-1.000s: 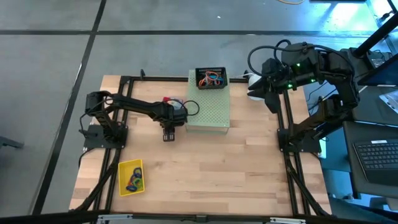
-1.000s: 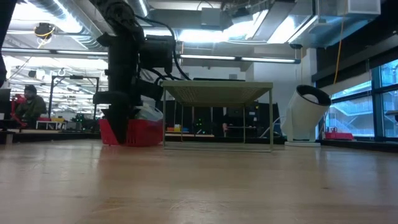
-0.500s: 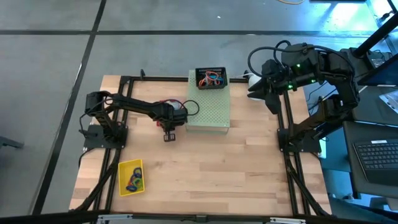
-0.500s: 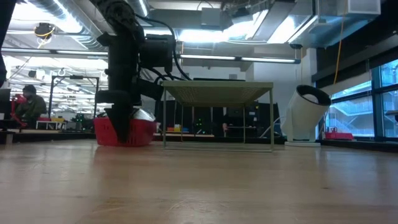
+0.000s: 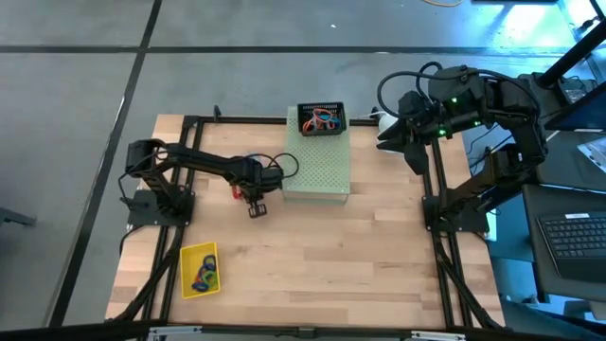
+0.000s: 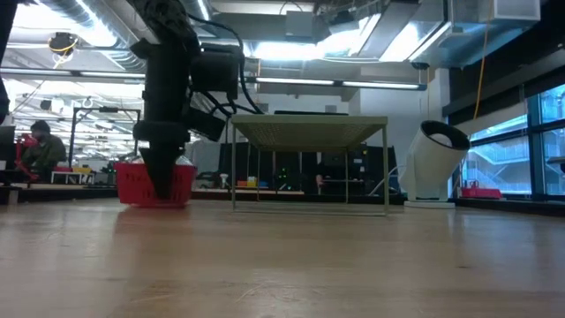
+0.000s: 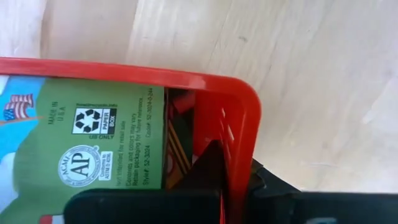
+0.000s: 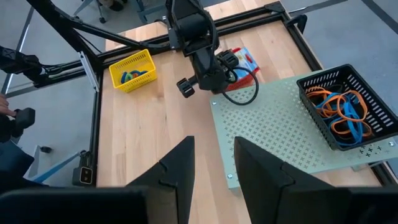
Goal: Pick & Place Office Desk Supplies
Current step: Put the orange bin on the shelf
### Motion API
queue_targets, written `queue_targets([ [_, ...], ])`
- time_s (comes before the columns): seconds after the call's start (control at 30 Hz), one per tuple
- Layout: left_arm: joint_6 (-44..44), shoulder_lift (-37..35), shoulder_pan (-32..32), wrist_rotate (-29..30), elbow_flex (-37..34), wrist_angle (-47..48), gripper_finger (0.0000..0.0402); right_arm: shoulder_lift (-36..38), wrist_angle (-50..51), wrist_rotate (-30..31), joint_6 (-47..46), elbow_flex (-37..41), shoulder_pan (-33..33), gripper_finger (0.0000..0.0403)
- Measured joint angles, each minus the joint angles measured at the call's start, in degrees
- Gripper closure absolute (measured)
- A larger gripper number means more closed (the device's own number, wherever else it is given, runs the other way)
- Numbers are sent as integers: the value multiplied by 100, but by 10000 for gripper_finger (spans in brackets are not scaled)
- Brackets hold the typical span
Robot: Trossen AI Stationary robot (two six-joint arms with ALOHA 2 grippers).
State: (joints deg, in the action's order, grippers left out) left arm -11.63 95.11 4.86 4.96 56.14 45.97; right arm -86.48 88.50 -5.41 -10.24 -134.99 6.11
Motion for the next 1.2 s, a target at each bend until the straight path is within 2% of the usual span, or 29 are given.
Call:
queue_targets([
  [0.37,-615,-515,11,-36,0,162,400,0,4,-2,17,1,0,289],
  [0.67,-923,-604,-37,28,2,363,400,0,6,-23,17,1,0,289],
  [1.03,-1250,-604,-479,426,26,673,400,-1,6,-166,20,1,0,289],
  [1.2,-1272,-608,-653,766,369,1015,400,-2,6,-166,20,1,0,289],
])
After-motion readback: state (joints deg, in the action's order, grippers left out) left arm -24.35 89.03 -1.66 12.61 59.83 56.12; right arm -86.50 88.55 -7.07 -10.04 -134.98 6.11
